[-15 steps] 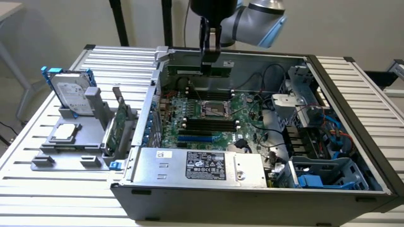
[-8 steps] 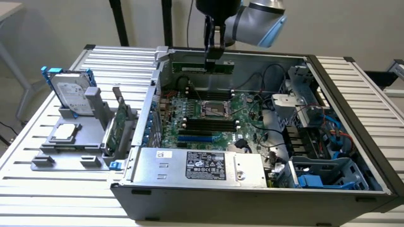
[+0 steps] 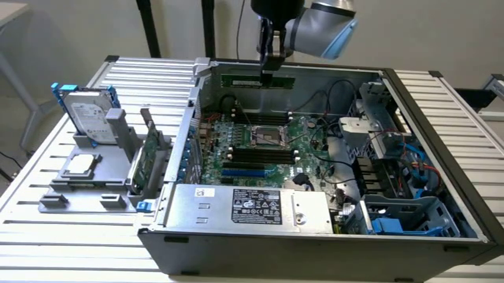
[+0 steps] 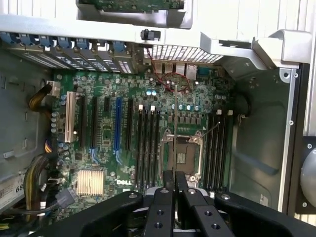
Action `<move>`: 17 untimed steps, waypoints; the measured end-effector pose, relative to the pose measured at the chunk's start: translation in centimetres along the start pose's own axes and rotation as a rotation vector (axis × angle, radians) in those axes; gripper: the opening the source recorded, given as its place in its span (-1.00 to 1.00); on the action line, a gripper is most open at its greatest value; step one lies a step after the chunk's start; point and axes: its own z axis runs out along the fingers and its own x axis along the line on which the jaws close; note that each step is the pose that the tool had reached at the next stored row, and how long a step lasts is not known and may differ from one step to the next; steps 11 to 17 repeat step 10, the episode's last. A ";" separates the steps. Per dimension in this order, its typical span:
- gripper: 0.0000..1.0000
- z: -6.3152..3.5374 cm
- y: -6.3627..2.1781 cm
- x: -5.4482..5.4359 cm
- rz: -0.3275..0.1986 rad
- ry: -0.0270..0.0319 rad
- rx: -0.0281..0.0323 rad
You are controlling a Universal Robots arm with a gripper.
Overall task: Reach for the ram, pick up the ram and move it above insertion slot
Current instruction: 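Pick up the ram and move it above insertion slot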
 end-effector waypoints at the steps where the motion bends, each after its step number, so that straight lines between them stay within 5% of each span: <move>1: -0.74 0.03 -0.11 -0.1 0.000 0.0000 0.0000; 17: -0.74 0.05 -0.32 -0.4 0.000 0.0000 -0.0001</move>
